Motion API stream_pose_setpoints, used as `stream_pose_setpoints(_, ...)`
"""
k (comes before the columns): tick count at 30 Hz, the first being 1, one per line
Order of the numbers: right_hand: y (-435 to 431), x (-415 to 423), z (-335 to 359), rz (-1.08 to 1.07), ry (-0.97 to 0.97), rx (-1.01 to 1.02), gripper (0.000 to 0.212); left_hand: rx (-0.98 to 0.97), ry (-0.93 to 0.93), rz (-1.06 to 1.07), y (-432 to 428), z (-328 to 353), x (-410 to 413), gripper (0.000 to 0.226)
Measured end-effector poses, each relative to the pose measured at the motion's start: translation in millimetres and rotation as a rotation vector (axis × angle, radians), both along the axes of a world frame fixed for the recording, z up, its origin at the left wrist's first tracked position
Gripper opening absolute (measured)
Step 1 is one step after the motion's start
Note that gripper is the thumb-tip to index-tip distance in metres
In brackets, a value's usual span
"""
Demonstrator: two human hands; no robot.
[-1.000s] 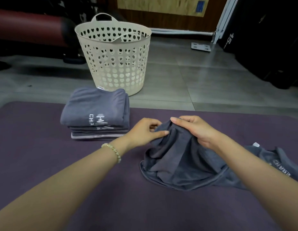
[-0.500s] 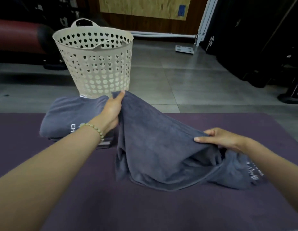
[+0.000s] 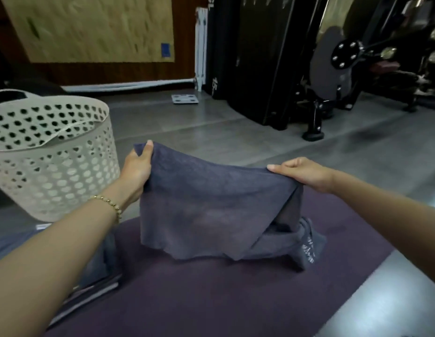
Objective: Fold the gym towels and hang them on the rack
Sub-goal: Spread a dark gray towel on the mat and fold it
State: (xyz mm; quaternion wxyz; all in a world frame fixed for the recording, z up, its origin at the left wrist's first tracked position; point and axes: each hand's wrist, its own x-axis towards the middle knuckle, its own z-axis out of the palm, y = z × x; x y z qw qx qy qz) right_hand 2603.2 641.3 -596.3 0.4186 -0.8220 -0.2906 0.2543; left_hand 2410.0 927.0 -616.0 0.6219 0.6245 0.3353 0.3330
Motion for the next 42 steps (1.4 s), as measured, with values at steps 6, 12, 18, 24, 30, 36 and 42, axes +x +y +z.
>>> stream_pose_setpoints(6, 17, 33, 8, 0.099, 0.106, 0.080, 0.041, 0.027, -0.010, -0.354, -68, -2, 62, 0.036)
stream_pose_setpoints(12, 32, 108, -6, 0.275, 0.213, 0.092, 0.043, 0.107, 0.278, -0.423, -152, -23, 164, 0.040)
stream_pose_setpoints(18, 2, 201, -37, 0.538, 0.294, -0.104, 0.056, -0.186, 0.126, -0.108, -175, -16, 257, 0.036)
stream_pose_setpoints(24, -37, 295, -58, 0.645, 0.418, -0.166, 0.052, -0.143, 0.088, 0.203, -152, 1, 297, 0.042)
stream_pose_setpoints(30, -11, 354, -11, 0.281, 0.564, 0.288, 0.048, 0.007, 0.182, 0.175, -129, -1, 320, 0.050)
stream_pose_setpoints(36, 24, 354, 104, 0.212, 0.401, 0.594, 0.037, 0.161, -0.070, 0.215, -90, 92, 341, 0.047)
stream_pose_setpoints(42, 8, 329, 101, 0.187, 0.186, 0.535, 0.036, 0.378, 0.025, 0.148, -93, 104, 299, 0.046)
